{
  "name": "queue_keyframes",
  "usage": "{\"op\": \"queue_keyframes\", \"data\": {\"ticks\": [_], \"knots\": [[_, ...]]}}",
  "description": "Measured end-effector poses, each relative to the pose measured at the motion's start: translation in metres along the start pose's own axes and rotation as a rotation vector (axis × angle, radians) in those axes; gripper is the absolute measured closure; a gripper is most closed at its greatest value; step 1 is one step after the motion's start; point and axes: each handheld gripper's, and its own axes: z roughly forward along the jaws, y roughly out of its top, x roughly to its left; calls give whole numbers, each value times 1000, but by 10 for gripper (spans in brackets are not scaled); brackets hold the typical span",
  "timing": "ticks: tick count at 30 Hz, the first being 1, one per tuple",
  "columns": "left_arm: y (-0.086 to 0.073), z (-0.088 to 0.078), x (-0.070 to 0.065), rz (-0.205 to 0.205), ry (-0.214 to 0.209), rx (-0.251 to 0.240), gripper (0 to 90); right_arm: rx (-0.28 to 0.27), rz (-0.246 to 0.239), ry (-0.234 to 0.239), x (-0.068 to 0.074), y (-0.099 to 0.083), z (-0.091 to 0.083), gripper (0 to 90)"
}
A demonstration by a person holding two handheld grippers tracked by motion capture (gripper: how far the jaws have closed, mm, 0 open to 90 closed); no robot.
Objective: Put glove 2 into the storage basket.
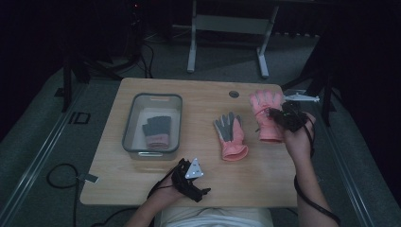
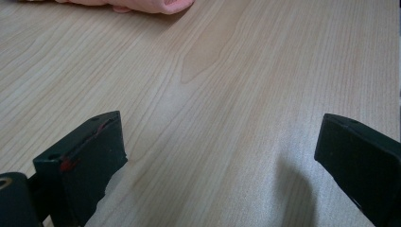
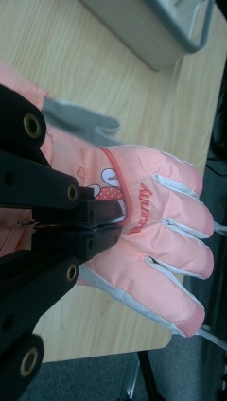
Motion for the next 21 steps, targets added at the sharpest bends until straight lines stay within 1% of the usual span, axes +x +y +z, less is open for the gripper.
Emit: {"op": "queue_keyframes", "data": {"ticks": [5, 8, 11, 13, 15, 18, 20, 21], "knots": [[0, 0, 0, -5, 4, -4, 20, 9, -19, 6, 30, 9, 1, 872], [0, -1, 0, -5, 2, -2, 20, 10, -21, 6, 46, 10, 4, 872], [0, 0, 0, 0, 1, -1, 20, 27, -20, 20, 59, 8, 11, 872], [0, 0, 0, -2, 4, -7, 20, 40, -12, 34, 67, 6, 15, 872], [0, -1, 0, -2, 8, -10, 20, 45, -8, 34, 74, 4, 20, 872], [0, 0, 0, 0, 8, -6, 20, 50, 15, 32, 80, 2, 27, 872], [0, 0, 0, 3, 9, -5, 20, 63, 6, 18, 85, -1, 33, 872], [0, 0, -1, 1, 5, -6, 20, 77, 5, 19, 87, -3, 37, 872]]}}
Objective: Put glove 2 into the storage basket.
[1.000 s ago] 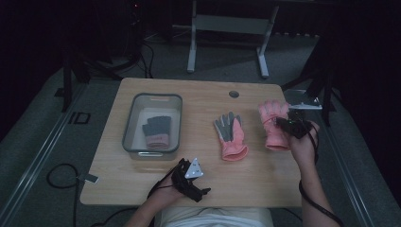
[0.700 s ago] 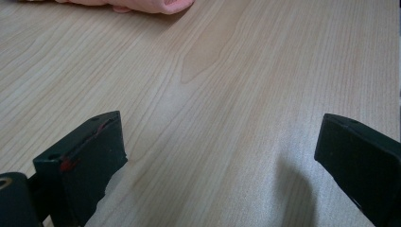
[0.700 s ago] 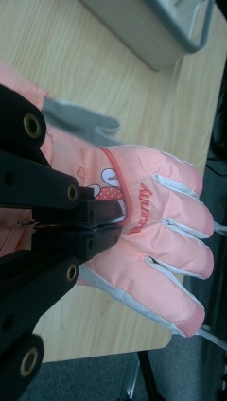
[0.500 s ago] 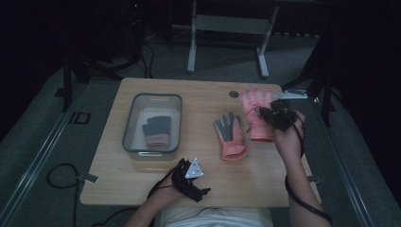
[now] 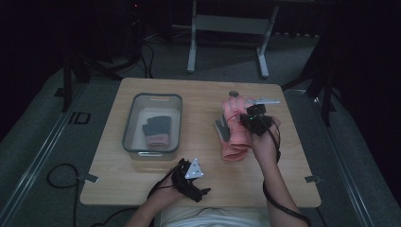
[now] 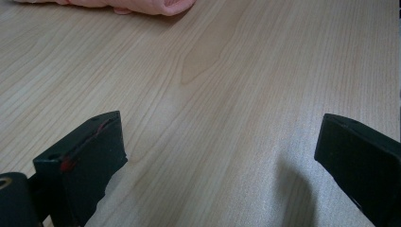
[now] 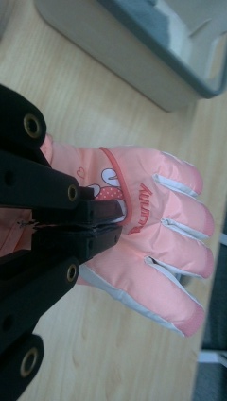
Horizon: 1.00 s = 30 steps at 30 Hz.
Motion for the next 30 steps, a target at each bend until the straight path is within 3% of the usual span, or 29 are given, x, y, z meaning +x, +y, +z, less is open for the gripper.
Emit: {"op": "queue_keyframes", "data": {"ticks": [9, 14, 18, 30], "knots": [[0, 0, 0, 2, -2, 2, 20, 74, -11, -2, 6, -14, 34, 872], [0, 0, 0, 1, -5, 2, 20, 107, 7, 5, 5, -18, 49, 871], [-1, 0, 0, 7, -3, 5, 20, 124, 6, -8, 4, -21, 57, 869], [-1, 0, 1, 5, -6, 8, 20, 153, 9, 11, 4, -30, 75, 858]]}}
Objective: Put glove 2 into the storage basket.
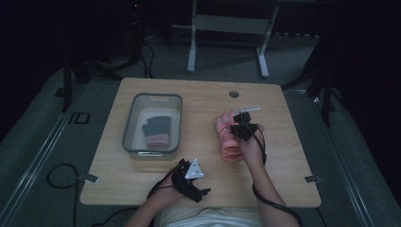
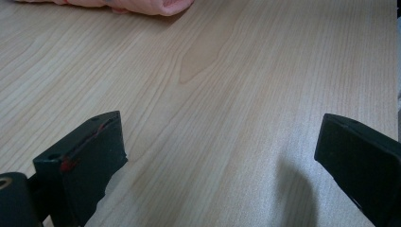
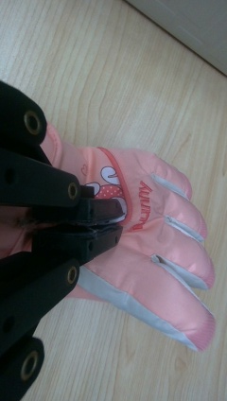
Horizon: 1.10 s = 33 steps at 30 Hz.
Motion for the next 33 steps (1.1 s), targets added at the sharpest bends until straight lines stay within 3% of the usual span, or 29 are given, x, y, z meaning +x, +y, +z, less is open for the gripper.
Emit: {"op": "queue_keyframes", "data": {"ticks": [13, 18, 28, 33], "knots": [[2, 0, 3, -31, -3, -8, 20, -6, -35, 17, -1, -6, 8, 824], [5, 1, 6, -67, -14, 8, 20, -31, -65, 41, -2, -2, -2, 739], [21, 1, 2, -35, -23, 22, 20, -65, -90, 78, -8, 7, -24, 673], [35, -3, 6, -48, -14, 6, 20, -97, -106, 98, -17, 9, -37, 633]]}}
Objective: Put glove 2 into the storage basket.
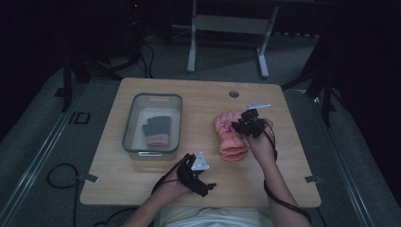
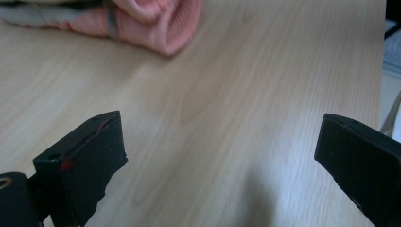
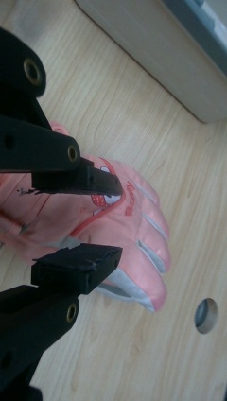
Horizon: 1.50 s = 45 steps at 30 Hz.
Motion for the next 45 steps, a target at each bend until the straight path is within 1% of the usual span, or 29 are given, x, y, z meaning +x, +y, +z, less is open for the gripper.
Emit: {"op": "queue_keyframes", "data": {"ticks": [3, 4, 5, 7, 9, 10, 11, 13, 14, 15, 17, 20, 21, 25, 26, 27, 29, 30, 33, 34, 37, 38, 39, 40, 41, 42, 43, 44, 45], "knots": [[10, -3, 5, -16, 17, -17, 35, -23, -20, 8, -7, 1, -10, 617], [14, -4, 6, -20, 18, -18, 36, -30, -16, 13, -10, 2, -13, 617], [18, -5, 8, -18, 17, -18, 37, -38, -12, 19, -14, 2, -16, 617], [26, -6, 10, -15, 35, -26, 37, -44, -25, 22, -20, 1, -20, 613], [35, -6, 13, -29, 18, -43, 37, -43, -34, 26, -25, -1, -22, 611], [40, -6, 15, -37, 20, -51, 37, -45, -34, 28, -28, -2, -23, 612], [45, -5, 16, -41, 28, -60, 37, -46, -35, 28, -30, -3, -24, 612], [55, -1, 17, -25, 65, -67, 37, -54, -37, 31, -34, -4, -25, 617], [60, 1, 18, -27, 72, -61, 37, -58, -42, 31, -35, -5, -26, 621], [66, 2, 20, -34, 76, -70, 37, -60, -44, 28, -37, -6, -26, 623], [77, 4, 26, -57, 96, -78, 47, -66, -45, 27, -39, -6, -26, 629], [94, 5, 42, -98, 114, -93, 48, -74, -58, 22, -40, -5, -26, 640], [99, 6, 48, -103, 122, -96, 48, -82, -58, 24, -40, -4, -27, 645], [112, 14, 69, -132, 152, -77, 50, -91, -86, 21, -38, 3, -27, 652], [114, 16, 75, -135, 160, -68, 52, -94, -93, 22, -38, 4, -27, 652], [116, 19, 80, -147, 156, -66, 53, -98, -100, 22, -37, 6, -27, 656], [118, 26, 89, -168, 175, -60, 54, -99, -108, 21, -35, 9, -26, 664], [119, 29, 94, -176, 177, -49, 59, -99, -111, 21, -35, 10, -25, 672], [120, 39, 103, -219, 194, -35, 74, -93, -112, 31, -34, 13, -19, 709], [119, 43, 105, -231, 195, -26, 80, -92, -113, 29, -33, 14, -17, 718], [117, 51, 109, -247, 202, 3, 125, -92, -118, 33, -32, 16, -9, 741], [116, 53, 110, -259, 216, 10, 142, -89, -114, 36, -31, 16, -6, 753], [114, 54, 112, -275, 216, 8, 145, -82, -112, 42, -31, 16, -3, 756], [113, 55, 114, -297, 215, 7, 167, -75, -110, 42, -31, 16, 0, 759], [112, 55, 115, -309, 221, 6, 174, -72, -112, 43, -30, 15, 3, 763], [111, 57, 116, -321, 215, 5, 179, -70, -107, 48, -29, 13, 5, 762], [111, 58, 117, -329, 215, 13, 186, -69, -96, 53, -28, 12, 8, 760], [110, 59, 116, -325, 218, 18, 186, -64, -89, 51, -28, 11, 11, 750], [109, 60, 117, -328, 211, 20, 188, -62, -91, 48, -27, 10, 13, 728]]}}
